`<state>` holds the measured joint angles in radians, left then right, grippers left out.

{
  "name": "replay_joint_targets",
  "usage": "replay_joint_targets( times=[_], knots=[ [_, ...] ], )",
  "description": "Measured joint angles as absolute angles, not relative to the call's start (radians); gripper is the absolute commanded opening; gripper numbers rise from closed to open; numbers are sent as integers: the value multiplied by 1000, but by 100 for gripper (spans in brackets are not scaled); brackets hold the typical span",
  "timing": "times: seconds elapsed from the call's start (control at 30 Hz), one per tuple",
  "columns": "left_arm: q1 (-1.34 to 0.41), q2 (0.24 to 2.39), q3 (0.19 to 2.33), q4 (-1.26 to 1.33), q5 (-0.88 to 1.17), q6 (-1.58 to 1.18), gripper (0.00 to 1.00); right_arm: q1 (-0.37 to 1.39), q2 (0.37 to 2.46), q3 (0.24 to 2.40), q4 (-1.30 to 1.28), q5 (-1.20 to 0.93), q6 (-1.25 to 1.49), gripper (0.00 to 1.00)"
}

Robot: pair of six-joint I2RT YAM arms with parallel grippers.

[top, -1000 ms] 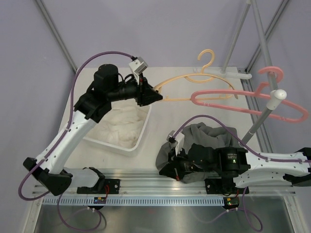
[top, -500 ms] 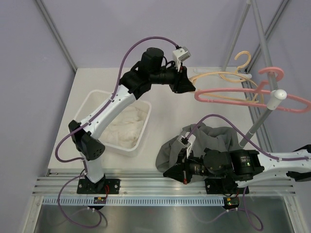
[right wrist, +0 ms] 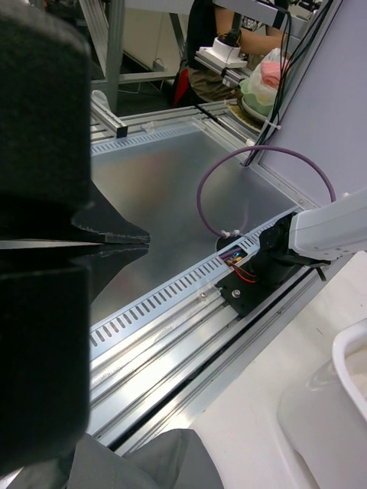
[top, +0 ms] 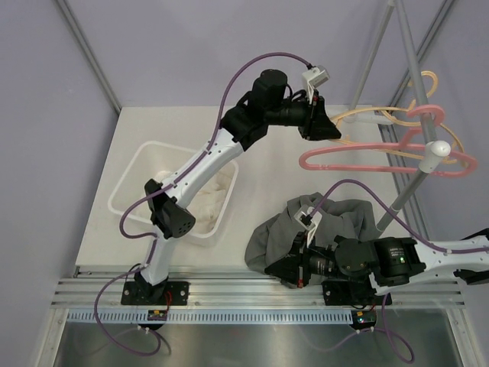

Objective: Remove the skirt from the hanger

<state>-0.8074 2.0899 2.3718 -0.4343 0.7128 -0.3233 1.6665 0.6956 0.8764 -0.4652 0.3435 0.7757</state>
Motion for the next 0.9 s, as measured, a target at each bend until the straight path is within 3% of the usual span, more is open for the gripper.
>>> replay_joint_targets(
  times=[0.9],
  knots=[
    [-876, 2168, 2424, -216, 736, -461, 0, 1691, 698, 823, -406, 385, 782, 0]
  ],
)
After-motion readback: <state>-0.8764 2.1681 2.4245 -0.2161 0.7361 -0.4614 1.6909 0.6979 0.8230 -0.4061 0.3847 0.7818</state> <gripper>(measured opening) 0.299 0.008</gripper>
